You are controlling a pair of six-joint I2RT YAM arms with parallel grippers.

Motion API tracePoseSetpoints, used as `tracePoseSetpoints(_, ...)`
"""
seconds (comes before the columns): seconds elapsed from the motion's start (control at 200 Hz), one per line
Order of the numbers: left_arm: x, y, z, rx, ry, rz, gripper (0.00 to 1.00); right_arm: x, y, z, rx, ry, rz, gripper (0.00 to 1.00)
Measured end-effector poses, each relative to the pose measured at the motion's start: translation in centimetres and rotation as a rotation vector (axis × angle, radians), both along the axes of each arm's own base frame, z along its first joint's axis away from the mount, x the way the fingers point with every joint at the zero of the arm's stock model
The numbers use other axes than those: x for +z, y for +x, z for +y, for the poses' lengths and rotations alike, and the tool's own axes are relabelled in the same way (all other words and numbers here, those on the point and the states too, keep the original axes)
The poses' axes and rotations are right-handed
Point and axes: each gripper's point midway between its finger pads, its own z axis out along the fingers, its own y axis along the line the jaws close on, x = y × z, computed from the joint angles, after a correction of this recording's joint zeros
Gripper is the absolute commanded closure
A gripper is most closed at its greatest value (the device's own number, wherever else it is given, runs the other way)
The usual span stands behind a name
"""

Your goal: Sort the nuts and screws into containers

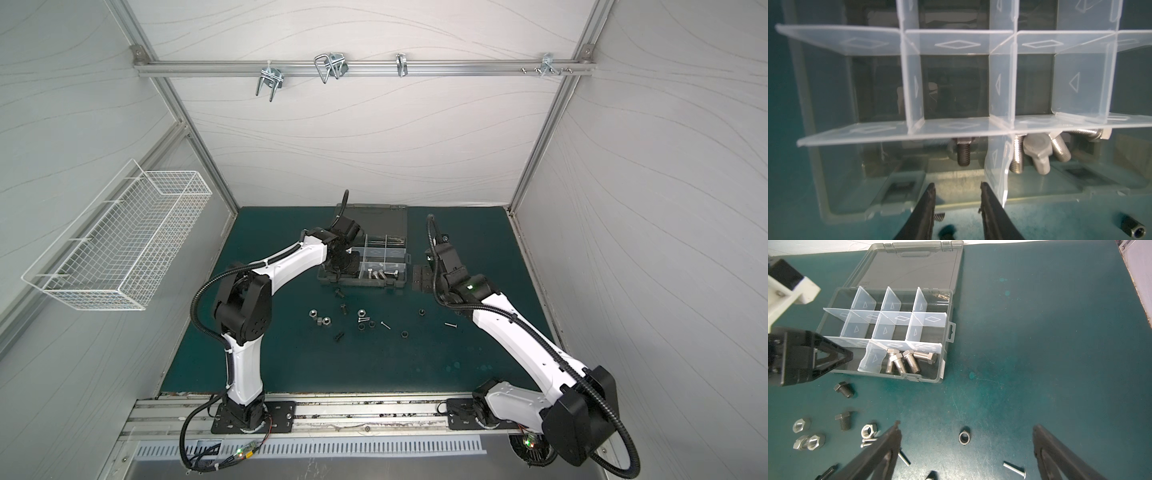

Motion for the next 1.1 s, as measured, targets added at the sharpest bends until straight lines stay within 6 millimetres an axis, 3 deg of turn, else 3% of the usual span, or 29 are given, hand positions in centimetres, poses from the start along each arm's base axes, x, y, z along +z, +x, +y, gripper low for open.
tracePoseSetpoints(0.28,1.6,-4.7,3.3,0.168,-0.047,-0.059,0.58,-0.7,-0.3,-0.3,-0.002,-0.008,0.011,0.01)
tracePoseSetpoints(0.36,1.1,-5.9,4.2,0.222,-0.056,-0.061,0.52,-0.9,-0.4,-0.4,-0.002,-0.009,0.013,0.01)
tracePoseSetpoints(0.535,-1.0,-7.7,5.2,0.326,-0.077,-0.042,0.51,-1.0,-0.4,-0.3,0.000,-0.003,0.013,0.01)
tracePoseSetpoints(0.64,-1.9,-8.0,5.1,0.366,-0.093,-0.035,0.50,-0.9,-0.3,-0.2,0.003,0.005,0.007,0.01)
tracePoseSetpoints(0.82,-2.8,-7.3,4.2,0.410,-0.126,-0.037,0.38,-0.8,-0.2,0.0,0.008,0.015,0.001,0.01)
tracePoseSetpoints(1.101,-5.8,-7.0,3.8,0.441,-0.078,0.004,0.39,-1.1,0.0,-0.4,0.005,0.012,0.001,0.01)
